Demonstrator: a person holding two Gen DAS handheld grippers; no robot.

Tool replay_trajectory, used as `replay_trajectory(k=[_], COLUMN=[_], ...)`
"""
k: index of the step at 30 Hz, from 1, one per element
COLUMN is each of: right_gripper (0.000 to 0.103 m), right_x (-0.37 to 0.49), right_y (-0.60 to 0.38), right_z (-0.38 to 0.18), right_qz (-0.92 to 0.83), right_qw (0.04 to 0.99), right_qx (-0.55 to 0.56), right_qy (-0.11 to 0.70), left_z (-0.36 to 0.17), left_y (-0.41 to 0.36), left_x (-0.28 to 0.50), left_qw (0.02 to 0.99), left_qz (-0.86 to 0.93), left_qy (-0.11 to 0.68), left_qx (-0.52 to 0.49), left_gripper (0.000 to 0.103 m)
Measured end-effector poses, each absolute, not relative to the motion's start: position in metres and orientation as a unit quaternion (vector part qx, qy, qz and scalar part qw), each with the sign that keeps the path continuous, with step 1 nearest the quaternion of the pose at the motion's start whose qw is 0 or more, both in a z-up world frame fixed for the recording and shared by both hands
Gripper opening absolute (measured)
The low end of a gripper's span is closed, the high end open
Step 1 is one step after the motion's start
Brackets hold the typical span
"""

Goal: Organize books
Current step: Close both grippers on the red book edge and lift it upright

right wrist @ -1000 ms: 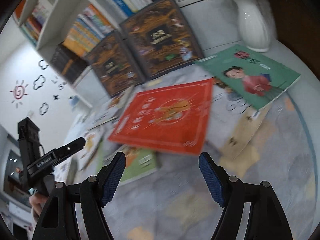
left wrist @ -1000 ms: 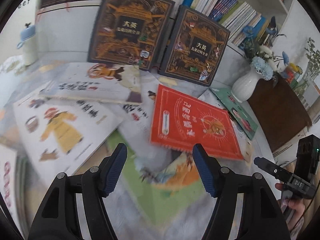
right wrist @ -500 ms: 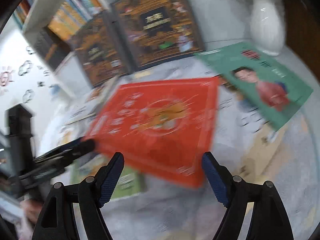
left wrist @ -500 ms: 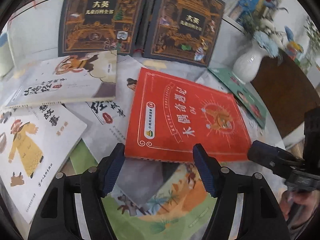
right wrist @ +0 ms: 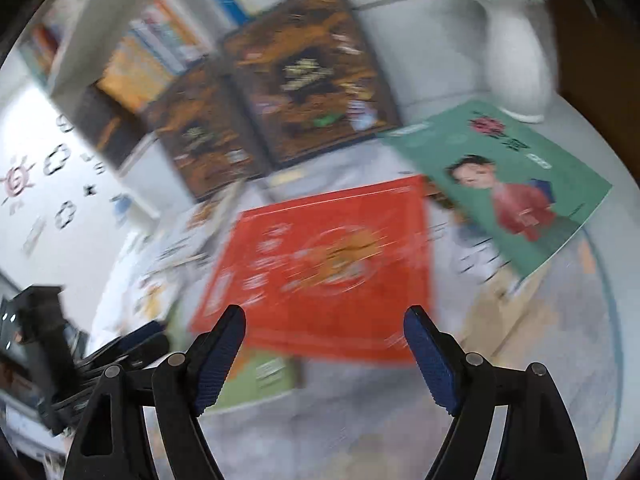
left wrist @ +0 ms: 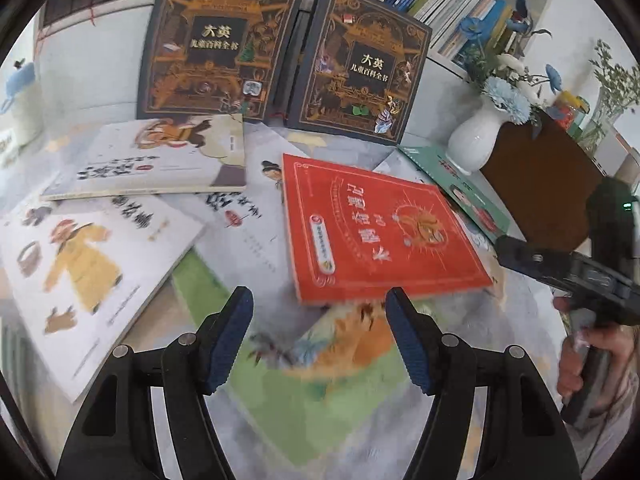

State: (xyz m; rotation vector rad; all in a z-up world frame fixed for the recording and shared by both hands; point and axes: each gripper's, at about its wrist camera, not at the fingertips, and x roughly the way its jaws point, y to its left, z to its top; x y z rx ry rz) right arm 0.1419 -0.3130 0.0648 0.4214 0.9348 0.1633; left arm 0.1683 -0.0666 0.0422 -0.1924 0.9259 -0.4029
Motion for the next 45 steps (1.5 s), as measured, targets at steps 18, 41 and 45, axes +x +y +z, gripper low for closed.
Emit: replay_trajectory(k=[18,41,45], right_gripper=[0.081,0.077,0.076], right_x=[0.069,0.078,0.023], right_y=[-0.244,-0.189,-0.175], right_z=[0.036,0.024,0.018], right_qz=[0.216,0.264,0.339], right_qw=[0.791,0.789,0.743], right_qx=[0.205,0.131,0.155], right_qy=[0.534,0.538,0.555], left_z=[0.036,0.009,0.007], left_y=[-0.057,-0.023,0.003], left_x=[0.147,0.053,0.043], left_qw=[0.886,0.832,0.811], left_qz=[-0.124,-0.21,-0.238], left_qy=[0.448,0.506,0.528], left_qx=[-0.008,-0.081,-0.085], left_gripper=[0.067,0.047,0.043])
